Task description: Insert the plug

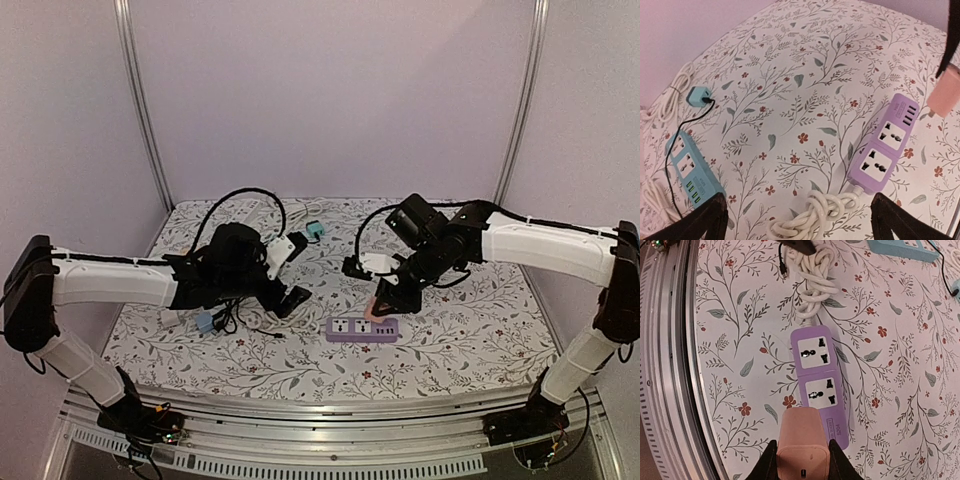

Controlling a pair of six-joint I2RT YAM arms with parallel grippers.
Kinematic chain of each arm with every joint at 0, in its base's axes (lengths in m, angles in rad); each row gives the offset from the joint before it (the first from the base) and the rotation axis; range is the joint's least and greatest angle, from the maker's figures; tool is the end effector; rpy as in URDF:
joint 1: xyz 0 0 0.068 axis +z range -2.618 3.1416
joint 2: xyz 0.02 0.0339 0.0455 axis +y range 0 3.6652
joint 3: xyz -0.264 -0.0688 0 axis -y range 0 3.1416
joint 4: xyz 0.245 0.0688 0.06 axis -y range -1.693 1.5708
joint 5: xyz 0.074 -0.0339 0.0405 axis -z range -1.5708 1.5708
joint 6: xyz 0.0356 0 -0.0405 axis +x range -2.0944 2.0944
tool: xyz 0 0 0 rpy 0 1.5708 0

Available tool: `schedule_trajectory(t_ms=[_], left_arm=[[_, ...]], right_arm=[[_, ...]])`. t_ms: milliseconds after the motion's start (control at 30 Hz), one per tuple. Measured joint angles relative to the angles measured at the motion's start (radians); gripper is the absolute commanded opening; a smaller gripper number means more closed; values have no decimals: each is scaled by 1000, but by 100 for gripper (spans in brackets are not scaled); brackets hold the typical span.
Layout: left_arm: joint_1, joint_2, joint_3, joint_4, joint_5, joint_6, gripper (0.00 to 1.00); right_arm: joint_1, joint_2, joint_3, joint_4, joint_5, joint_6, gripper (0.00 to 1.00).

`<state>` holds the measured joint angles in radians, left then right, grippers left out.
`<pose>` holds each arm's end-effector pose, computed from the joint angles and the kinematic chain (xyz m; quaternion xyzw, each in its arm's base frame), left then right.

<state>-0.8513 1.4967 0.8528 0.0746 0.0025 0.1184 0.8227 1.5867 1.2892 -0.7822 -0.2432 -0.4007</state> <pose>0.2139 -0.2443 0.2186 0.4094 0.7758 -0.1730 0.4478 0.2163 0.2457 0.2673 -0.5771 0.7713 0.1656 0.2113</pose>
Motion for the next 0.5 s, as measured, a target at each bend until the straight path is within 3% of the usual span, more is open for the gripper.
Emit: schedule_trajectory(t_ms=[233,500], left_arm=[[62,-23,-29,-45,-189,-61,100],[71,-24,-29,-44,-224,-68,99]], right_arm=[[41,147,39,0,30,-204,0],[69,261,128,-2,88,-309,0]])
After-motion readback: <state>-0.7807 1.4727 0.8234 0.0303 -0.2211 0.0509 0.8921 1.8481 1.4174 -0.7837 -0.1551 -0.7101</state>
